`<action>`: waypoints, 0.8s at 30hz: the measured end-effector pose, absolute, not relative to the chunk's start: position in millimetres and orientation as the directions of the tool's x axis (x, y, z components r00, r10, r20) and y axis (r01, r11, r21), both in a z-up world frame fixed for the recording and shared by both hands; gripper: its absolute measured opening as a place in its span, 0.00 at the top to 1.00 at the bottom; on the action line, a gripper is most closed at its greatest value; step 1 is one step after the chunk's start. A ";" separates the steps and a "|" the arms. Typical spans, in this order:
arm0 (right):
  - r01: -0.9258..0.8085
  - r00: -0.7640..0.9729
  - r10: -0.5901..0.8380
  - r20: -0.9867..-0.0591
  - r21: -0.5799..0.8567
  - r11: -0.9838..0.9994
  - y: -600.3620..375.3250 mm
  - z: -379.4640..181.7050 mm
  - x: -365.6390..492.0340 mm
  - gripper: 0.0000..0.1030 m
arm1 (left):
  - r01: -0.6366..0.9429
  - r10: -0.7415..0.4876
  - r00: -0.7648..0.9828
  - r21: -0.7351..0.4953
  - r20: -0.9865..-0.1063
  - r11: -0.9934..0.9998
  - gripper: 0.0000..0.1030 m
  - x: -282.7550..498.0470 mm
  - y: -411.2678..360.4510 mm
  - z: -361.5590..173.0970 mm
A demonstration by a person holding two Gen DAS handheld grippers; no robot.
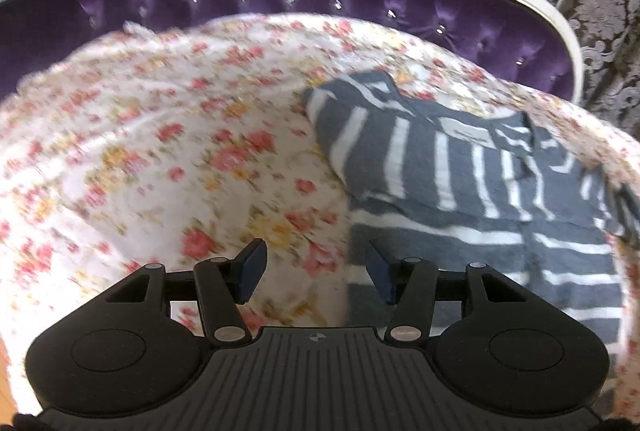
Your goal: Fold small clothes
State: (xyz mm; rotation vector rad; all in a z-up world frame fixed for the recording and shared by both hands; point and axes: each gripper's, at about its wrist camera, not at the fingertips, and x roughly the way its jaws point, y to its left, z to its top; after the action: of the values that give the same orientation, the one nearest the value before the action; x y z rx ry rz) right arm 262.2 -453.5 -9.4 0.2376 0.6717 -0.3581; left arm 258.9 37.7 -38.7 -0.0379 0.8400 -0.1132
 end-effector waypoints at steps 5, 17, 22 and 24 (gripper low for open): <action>0.469 0.714 -0.367 -0.597 0.017 0.883 -438.7 -10.5 265.0 0.15 | 0.137 -0.134 0.681 -0.054 -0.719 0.989 0.43 254.2 35.4 -31.8; 0.528 0.661 -0.450 -0.600 -0.054 0.848 -448.5 -14.1 267.8 0.16 | 0.238 -0.196 0.638 -0.051 -0.744 0.970 0.39 250.1 22.1 -36.5; 0.553 0.626 -0.434 -0.649 -0.023 0.833 -468.3 -21.0 264.3 0.16 | 0.228 -0.180 0.647 -0.037 -0.741 0.973 0.39 248.6 20.4 -36.8; 0.572 0.613 -0.440 -0.656 -0.014 0.820 -477.0 -24.2 261.6 0.16 | 0.222 -0.156 0.655 -0.009 -0.740 0.975 0.39 248.9 18.6 -37.3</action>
State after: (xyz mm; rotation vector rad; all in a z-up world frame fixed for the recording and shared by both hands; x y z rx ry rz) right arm 261.6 -476.9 -24.2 0.2048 0.6974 -0.5880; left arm 248.9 18.6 -37.3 0.0851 0.8302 -0.2144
